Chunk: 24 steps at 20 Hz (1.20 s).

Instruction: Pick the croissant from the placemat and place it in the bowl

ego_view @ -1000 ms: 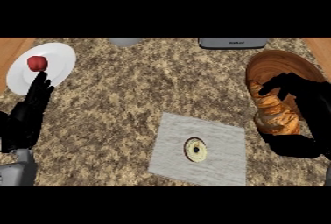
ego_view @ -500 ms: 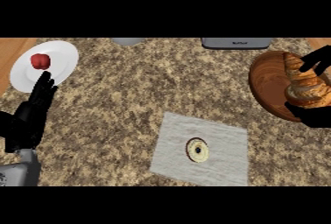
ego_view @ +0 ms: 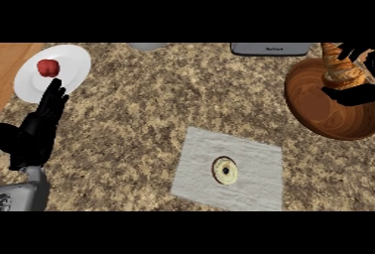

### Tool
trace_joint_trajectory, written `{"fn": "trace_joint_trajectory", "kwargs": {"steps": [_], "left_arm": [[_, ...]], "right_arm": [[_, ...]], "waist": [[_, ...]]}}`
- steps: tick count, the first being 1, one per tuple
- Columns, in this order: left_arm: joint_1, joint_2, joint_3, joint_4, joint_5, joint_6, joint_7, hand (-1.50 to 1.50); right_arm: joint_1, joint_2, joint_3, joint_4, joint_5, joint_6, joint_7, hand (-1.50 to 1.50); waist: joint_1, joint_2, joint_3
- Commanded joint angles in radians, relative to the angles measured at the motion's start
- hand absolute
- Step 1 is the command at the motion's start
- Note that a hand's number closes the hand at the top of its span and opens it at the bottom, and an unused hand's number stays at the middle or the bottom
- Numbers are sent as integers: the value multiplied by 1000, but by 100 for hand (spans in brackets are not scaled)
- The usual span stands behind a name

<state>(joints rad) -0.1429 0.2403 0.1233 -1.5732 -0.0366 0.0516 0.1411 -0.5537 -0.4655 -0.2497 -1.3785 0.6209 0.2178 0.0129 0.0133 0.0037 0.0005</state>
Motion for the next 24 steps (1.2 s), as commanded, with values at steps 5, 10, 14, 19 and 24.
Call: {"fn": "trace_joint_trajectory", "kwargs": {"steps": [5, 10, 14, 19, 24], "left_arm": [[-33, 9, 32, 53, 14, -19, -38, 0], [-30, 0, 2, -23, 13, -22, 41, 0], [-7, -12, 2, -10, 15, -28, -3, 0], [-22, -11, -2, -13, -10, -11, 3, 0], [-10, 7, 20, 8, 2, -24, -12, 0]], "right_arm": [[-182, -52, -36, 523, 61, -178, -288, 150], [-164, -63, 24, 657, 169, -106, -96, 150], [-232, -118, 17, 868, 171, -100, -300, -150], [-272, -113, -104, 934, 25, -28, -428, -150], [-325, -133, -342, 976, -222, 64, -440, -150]], "waist": [[13, 7, 0], [24, 9, 1], [35, 13, 2], [23, 9, 2], [15, 8, 3]]}}
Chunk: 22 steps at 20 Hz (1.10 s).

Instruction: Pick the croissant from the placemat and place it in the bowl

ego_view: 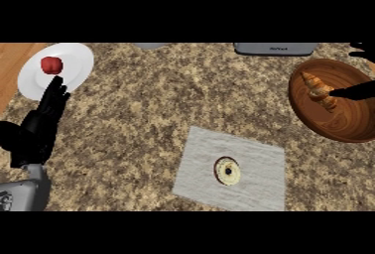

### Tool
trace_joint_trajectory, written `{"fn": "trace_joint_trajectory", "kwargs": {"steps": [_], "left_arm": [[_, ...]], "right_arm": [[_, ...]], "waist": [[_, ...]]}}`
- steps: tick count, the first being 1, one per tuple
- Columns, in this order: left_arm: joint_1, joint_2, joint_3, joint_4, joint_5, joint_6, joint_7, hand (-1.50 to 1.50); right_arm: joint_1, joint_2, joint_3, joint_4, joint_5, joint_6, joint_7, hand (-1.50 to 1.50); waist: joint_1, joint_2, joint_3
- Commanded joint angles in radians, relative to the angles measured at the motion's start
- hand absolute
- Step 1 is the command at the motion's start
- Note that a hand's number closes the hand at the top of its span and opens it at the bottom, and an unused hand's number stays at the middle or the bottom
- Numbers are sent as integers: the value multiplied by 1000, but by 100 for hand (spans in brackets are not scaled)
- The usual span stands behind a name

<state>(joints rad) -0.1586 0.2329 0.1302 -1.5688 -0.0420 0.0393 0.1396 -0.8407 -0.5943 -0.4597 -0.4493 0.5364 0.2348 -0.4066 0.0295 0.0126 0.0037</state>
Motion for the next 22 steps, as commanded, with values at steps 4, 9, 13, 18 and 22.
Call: {"fn": "trace_joint_trajectory", "kwargs": {"steps": [4, 9, 13, 18, 22], "left_arm": [[8, -17, -8, 14, -18, 17, -19, 0], [-13, -12, -16, -47, -6, 8, 41, 0], [13, 1, 7, 16, 10, -23, -37, 0], [-41, 7, 22, 2, 13, 0, 33, 0], [-26, 2, 7, 12, -8, 1, 1, 0]], "right_arm": [[-55, -104, -247, 127, -251, 165, 8, -150], [78, -277, -247, 216, -235, 316, -65, -150], [110, -351, -267, 252, -258, 425, -88, -150], [202, -431, -303, 284, -304, 626, -124, -150], [190, -421, -328, 266, -342, 622, -120, -150]], "waist": [[-7, 0, -1], [9, 8, 3], [10, 9, 2], [-8, 7, 6], [4, 6, 6]]}}
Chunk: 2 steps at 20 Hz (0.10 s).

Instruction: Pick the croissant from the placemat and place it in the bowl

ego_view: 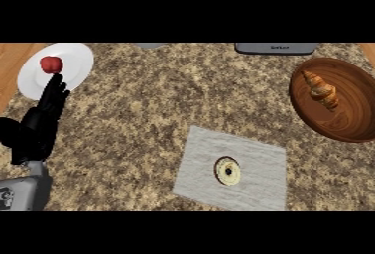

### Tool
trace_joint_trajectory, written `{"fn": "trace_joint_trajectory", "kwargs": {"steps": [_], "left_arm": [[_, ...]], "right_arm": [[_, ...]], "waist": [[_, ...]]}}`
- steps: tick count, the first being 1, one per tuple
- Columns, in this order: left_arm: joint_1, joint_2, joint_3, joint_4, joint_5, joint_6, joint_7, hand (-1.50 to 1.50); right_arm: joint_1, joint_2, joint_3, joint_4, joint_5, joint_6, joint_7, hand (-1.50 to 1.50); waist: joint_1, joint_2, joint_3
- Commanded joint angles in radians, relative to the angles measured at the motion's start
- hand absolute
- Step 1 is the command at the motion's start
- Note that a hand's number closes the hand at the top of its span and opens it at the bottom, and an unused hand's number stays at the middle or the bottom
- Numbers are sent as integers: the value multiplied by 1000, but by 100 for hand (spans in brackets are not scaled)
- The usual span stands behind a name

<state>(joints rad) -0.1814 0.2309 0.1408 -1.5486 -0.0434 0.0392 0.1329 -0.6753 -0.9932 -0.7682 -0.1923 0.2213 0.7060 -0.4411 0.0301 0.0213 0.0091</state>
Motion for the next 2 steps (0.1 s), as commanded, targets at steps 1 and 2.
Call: {"fn": "trace_joint_trajectory", "kwargs": {"steps": [1, 2], "left_arm": [[-1, -24, -17, 19, -23, 22, -21, 0], [9, -1, -6, -20, 9, -12, 27, 0]], "right_arm": [[36, -13, -26, 4, -37, 166, -102, -150], [46, -46, -36, 3, -50, 196, -92, -150]], "waist": [[-6, -1, 1], [-1, -6, 1]]}}
